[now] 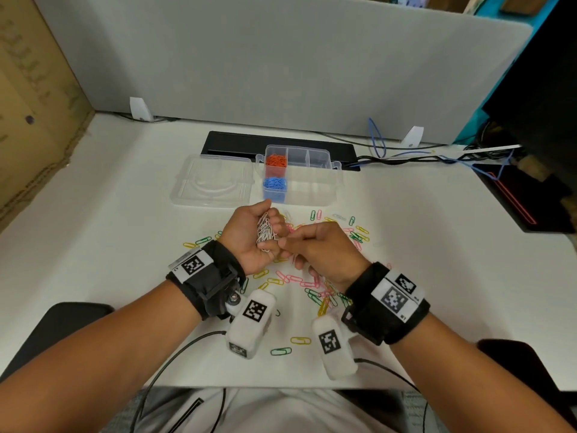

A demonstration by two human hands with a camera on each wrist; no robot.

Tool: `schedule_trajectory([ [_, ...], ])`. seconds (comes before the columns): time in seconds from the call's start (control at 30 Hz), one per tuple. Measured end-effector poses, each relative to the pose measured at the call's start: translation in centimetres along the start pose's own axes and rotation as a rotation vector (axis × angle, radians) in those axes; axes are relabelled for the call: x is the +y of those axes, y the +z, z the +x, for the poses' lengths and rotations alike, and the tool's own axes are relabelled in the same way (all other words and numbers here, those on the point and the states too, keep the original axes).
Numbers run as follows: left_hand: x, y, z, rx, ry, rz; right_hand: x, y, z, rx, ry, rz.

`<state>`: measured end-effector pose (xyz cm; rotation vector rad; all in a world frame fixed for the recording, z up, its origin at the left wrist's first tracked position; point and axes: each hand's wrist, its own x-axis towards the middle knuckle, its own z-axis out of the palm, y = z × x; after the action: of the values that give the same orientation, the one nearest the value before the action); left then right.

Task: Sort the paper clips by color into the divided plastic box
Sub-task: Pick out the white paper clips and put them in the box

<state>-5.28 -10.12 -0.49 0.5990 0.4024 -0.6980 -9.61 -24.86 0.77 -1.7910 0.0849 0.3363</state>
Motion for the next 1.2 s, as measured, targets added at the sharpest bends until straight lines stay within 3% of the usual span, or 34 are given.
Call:
schedule_trajectory([
  [0.1, 0.2, -0.3, 0.3, 0.032, 0.021, 0.018, -0.2, 0.4, 0.4, 0.107, -0.174, -0.135],
  [0.27, 0.4, -0.9, 2.2, 0.111, 0.022, 0.078, -0.6, 0.5, 0.7, 0.125, -0.334, -0.191],
  [0.47, -1.1, 0.5, 3.4, -0.050, -0.065, 0.234, -1.4, -1.3, 0.4, 0.205, -0.383, -0.111],
  [0.57, 0.7, 3.2, 4.1, -0.042, -0.104, 0.322, -1.3, -4.0, 0.1, 0.272, -0.427, -0.097],
  [0.77, 7.2, 9.1, 7.4, 0.104, 0.244, 0.609, 1.8, -8.8, -0.2, 0.301, -0.313, -0.052],
  [0.97, 10.2, 11.4, 11.6, 0.260, 0.436, 0.470, 4.2, -9.4, -0.2, 0.257, -0.206, 0.008],
  [1.2, 11.4, 11.2, 14.3, 0.297, 0.547, 0.273, 4.8, -8.4, 0.2, 0.213, -0.242, 0.012],
])
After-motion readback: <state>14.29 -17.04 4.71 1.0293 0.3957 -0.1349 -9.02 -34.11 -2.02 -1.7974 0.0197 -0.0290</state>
